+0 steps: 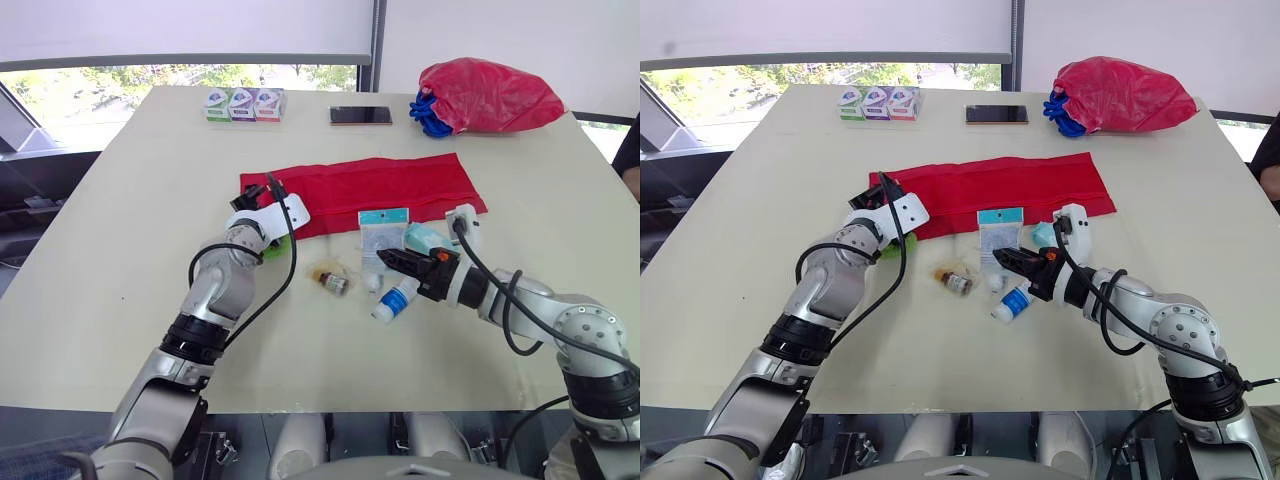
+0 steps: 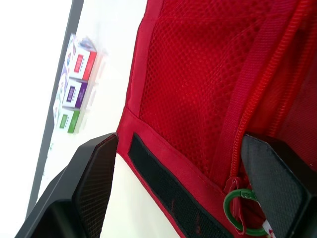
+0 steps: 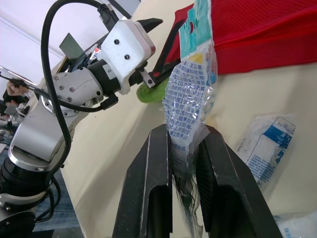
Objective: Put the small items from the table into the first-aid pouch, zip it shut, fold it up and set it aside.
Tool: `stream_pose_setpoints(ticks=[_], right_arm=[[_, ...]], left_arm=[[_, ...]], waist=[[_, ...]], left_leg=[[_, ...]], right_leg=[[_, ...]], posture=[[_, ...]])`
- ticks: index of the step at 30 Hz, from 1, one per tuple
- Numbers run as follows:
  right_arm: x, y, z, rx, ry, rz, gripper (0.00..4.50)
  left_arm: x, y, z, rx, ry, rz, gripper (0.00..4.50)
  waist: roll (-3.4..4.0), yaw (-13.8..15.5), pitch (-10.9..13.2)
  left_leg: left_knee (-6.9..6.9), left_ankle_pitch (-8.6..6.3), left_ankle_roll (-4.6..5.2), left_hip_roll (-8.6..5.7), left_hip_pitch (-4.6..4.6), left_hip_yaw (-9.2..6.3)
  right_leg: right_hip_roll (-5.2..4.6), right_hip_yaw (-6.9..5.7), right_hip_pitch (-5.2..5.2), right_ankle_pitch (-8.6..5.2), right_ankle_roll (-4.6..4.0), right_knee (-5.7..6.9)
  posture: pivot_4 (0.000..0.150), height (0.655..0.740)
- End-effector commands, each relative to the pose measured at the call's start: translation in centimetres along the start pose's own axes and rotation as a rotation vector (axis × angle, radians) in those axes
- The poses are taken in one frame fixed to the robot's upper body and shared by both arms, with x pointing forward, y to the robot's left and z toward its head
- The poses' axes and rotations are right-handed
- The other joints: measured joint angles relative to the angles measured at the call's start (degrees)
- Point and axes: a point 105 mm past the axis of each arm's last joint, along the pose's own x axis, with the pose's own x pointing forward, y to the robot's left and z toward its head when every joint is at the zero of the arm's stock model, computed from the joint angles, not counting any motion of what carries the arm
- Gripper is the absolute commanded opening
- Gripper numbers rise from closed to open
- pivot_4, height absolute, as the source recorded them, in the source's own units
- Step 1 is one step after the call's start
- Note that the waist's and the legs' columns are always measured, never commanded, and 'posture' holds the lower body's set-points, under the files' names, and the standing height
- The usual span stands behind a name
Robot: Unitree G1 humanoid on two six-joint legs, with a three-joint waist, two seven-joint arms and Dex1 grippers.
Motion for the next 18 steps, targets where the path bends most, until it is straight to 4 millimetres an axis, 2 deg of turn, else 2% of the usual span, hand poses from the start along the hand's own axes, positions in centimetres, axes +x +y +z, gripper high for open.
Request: stream_pose_setpoints(ticks=[1, 3, 5, 7, 9, 14, 18], right_arm=[[-0.3, 0.7, 1.3, -0.028, -0.053, 0.028, 0.13], [-0.3, 0.7, 1.3, -0.03, -0.055, 0.026, 0.13], [-0.3, 0.6, 1.3, -0.029, -0.056, 0.024, 0.13], [-0.4, 0.6, 1.3, -0.029, -0.057, 0.023, 0.13], [-0.4, 0.6, 1.3, -0.028, -0.056, 0.022, 0.13], [-0.3, 0.6, 1.4, -0.03, -0.056, 0.023, 0.13], [-0.4, 0.5, 1.4, -0.032, -0.051, 0.024, 0.13]], left_arm=[[0.0, 0.8, 0.1, -0.035, -0.003, 0.033, 3.24], [0.1, 0.3, 0.1, -0.061, -0.006, 0.013, 2.26], [0.2, 0.0, 0.2, -0.088, -0.011, -0.007, 1.5], [0.2, -0.2, 0.3, -0.099, -0.013, -0.012, 0.93], [0.2, -0.2, 0.3, -0.098, -0.015, -0.013, 0.07], [0.2, -0.4, 0.3, -0.106, -0.03, -0.032, 0.07], [-0.1, -1.1, 1.2, -0.127, -0.094, -0.084, 0.07]], waist=[[-0.01, 0.0, 0.0], [-0.02, 0.1, 0.0], [-0.05, 0.2, 0.0], [-0.05, 0.2, 0.0], [-0.04, 0.2, 0.0], [-0.05, 0.3, 0.0], [-0.05, 0.3, 0.0]], left_leg=[[0.0, 0.0, 0.0, -0.01, -0.01, 0.0], [0.0, 0.0, 0.0, -0.01, -0.01, 0.0], [0.0, 0.0, 0.0, -0.01, -0.03, 0.0], [0.0, 0.0, 0.0, -0.03, -0.04, 0.0], [0.0, 0.0, 0.0, -0.03, -0.03, 0.0], [0.0, 0.0, 0.0, -0.04, -0.02, 0.0], [0.0, 0.0, 0.0, -0.04, -0.03, -0.01]], right_leg=[[0.0, 0.0, 0.0, 0.0, 0.0, 0.0], [0.0, 0.0, 0.0, 0.0, 0.0, 0.0], [0.0, 0.0, 0.0, 0.0, 0.0, -0.01], [-0.01, -0.01, 0.0, 0.0, 0.0, -0.02], [-0.01, -0.01, 0.0, 0.0, 0.0, -0.01], [-0.01, 0.0, 0.0, 0.01, -0.01, -0.01], [-0.02, 0.0, 0.0, 0.01, -0.01, -0.01]], posture=[[0.15, 0.74], [0.15, 0.74], [0.15, 0.74], [0.15, 0.74], [0.15, 0.74], [0.15, 0.74], [0.15, 0.74]])
